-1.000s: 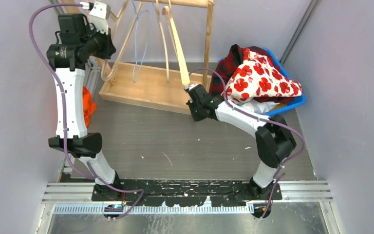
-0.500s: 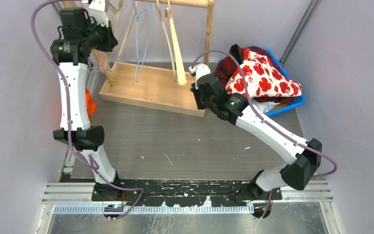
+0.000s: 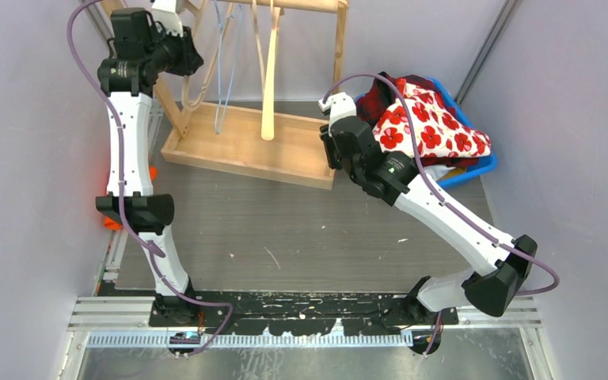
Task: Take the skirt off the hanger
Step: Place the hanger on the clothesline.
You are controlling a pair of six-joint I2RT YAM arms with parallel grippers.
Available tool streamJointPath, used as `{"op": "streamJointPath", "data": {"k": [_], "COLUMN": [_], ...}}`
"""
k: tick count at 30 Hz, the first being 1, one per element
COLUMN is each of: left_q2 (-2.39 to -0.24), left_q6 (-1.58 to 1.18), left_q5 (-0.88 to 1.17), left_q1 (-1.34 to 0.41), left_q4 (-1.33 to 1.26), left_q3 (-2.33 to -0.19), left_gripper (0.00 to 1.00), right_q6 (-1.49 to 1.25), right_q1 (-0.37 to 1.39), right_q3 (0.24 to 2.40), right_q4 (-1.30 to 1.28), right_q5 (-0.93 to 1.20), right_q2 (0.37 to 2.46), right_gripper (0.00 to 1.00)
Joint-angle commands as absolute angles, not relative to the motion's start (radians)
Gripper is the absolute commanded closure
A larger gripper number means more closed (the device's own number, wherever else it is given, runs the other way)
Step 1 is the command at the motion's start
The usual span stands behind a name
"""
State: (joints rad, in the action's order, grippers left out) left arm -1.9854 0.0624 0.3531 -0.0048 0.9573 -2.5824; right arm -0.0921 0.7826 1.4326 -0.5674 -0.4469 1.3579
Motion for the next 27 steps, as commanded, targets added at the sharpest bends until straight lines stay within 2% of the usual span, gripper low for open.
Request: {"op": "streamJointPath", "data": {"k": [1,2,4,7,10,11,15,17,20,21,27], "left_q2": [-1.959,-1.946,-1.917,-1.861,-1.798,-1.773,-1.676,-1.628,-1.532,-1.5,-1.346], "left_q6": [0.064,0.075,0.102,0.135,0.159,0.164,0.184,0.191,0.181,0.171,0.11], "left_q5": [0.377,0.375,0.362,0.325,0.313,0.313,0.308,0.302,0.327,0.347,0.38], "left_q1": [-0.002,-0.001,0.0,0.009,0.023,0.028,0.036,0.038,0.036,0.037,0.034], "left_q4": [0.934,0.937,0.946,0.967,0.979,0.98,0.99,0.999,0.994,0.989,0.946], "left_q3": [-2.599,-2.586,-2.565,-2.537,-2.503,-2.489,-2.437,-2.41,-2.333,-2.304,-2.164], "left_gripper": [0.59,0.52,0.5,0.38,0.11,0.07,0.04,0.04,0.03,0.03,0.02], "right_q6": [-0.062,-0.057,-0.045,-0.027,-0.017,-0.016,0.006,0.017,0.046,0.055,0.071], "right_q1": [0.782,0.783,0.782,0.782,0.782,0.782,0.782,0.783,0.781,0.782,0.779], "right_q3": [1.443,1.437,1.426,1.419,1.413,1.405,1.368,1.368,1.371,1.365,1.362], "right_q4": [-0.488,-0.476,-0.451,-0.428,-0.408,-0.394,-0.335,-0.326,-0.31,-0.299,-0.241], "right_q5": [-0.52,-0.522,-0.522,-0.512,-0.522,-0.531,-0.533,-0.531,-0.546,-0.549,-0.521], "right_q2": [1.307,1.306,1.305,1.315,1.329,1.33,1.328,1.333,1.342,1.344,1.369], "right_gripper": [0.66,0.63,0.61,0.6,0.58,0.56,0.39,0.28,0.05,0.0,0.0]}}
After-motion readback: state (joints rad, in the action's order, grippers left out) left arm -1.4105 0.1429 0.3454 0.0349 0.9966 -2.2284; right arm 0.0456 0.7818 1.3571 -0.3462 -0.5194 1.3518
